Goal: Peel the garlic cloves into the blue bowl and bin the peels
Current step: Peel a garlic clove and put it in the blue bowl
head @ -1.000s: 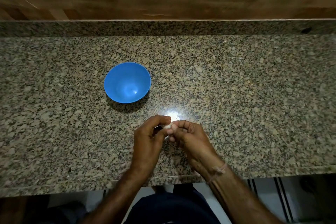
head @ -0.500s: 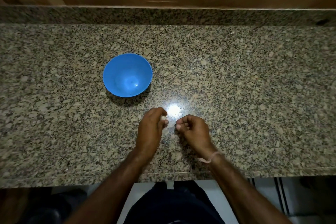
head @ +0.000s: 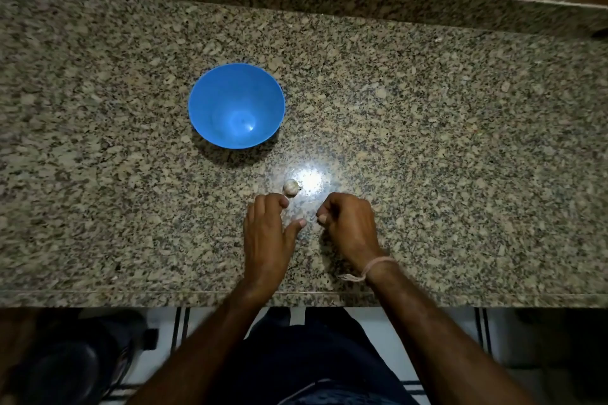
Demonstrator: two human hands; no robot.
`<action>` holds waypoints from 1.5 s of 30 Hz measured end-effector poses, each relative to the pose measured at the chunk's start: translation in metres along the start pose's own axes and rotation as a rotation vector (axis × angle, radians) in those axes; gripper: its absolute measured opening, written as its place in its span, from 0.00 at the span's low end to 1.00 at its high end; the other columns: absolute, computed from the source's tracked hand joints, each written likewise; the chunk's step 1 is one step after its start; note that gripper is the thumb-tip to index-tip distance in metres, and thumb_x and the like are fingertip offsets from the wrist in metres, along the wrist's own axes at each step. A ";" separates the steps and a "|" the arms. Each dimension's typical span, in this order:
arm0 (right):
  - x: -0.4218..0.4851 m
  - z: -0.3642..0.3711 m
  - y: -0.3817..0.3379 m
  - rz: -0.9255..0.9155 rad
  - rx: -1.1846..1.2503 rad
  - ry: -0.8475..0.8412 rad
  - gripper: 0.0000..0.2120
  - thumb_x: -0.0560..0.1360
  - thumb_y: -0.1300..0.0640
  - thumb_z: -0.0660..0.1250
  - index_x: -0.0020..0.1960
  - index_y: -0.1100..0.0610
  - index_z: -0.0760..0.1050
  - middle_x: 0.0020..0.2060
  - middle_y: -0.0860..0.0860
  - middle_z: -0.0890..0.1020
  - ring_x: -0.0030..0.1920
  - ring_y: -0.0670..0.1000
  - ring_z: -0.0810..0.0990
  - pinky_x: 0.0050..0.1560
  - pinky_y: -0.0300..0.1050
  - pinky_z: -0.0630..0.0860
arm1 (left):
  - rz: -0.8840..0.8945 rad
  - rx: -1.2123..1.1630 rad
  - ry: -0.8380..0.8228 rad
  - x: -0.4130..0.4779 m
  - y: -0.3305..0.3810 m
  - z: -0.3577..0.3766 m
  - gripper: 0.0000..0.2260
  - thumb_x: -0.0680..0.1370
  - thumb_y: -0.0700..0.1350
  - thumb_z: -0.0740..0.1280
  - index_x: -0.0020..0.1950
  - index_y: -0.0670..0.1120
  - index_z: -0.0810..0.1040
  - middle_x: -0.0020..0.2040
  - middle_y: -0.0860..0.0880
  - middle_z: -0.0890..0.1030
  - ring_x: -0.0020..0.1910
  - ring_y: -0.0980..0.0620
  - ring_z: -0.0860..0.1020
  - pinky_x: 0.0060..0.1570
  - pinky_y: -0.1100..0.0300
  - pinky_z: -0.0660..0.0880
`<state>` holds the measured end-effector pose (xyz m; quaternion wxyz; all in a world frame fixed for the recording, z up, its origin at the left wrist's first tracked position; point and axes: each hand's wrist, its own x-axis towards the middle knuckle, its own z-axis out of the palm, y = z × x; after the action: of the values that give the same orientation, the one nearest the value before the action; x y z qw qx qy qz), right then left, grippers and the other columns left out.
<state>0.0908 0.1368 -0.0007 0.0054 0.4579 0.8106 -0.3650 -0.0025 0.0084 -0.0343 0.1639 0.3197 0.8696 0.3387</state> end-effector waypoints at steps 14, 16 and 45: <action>0.005 0.015 -0.019 0.065 -0.271 0.052 0.10 0.76 0.69 0.67 0.43 0.55 0.81 0.41 0.53 0.84 0.41 0.56 0.82 0.43 0.52 0.82 | 0.026 0.063 -0.011 0.001 -0.003 0.003 0.15 0.76 0.51 0.76 0.56 0.50 0.74 0.54 0.51 0.75 0.55 0.48 0.71 0.53 0.47 0.73; 0.004 0.015 -0.021 0.071 -0.277 0.062 0.09 0.76 0.68 0.68 0.44 0.56 0.81 0.42 0.54 0.84 0.42 0.56 0.82 0.43 0.52 0.81 | 0.018 0.064 -0.014 0.001 -0.002 0.002 0.15 0.76 0.51 0.76 0.56 0.50 0.74 0.54 0.51 0.75 0.54 0.48 0.71 0.53 0.47 0.73; -0.005 0.024 -0.021 -0.028 -0.381 0.140 0.07 0.77 0.69 0.66 0.52 0.60 0.77 0.48 0.56 0.80 0.46 0.58 0.80 0.39 0.47 0.67 | 0.021 0.110 -0.039 -0.004 0.006 0.001 0.11 0.77 0.46 0.74 0.55 0.55 0.76 0.50 0.55 0.76 0.52 0.50 0.73 0.55 0.49 0.71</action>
<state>0.0703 0.1123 -0.0039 0.0307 0.4615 0.8697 -0.1723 0.0036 0.0101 -0.0303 0.1595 0.3438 0.8802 0.2857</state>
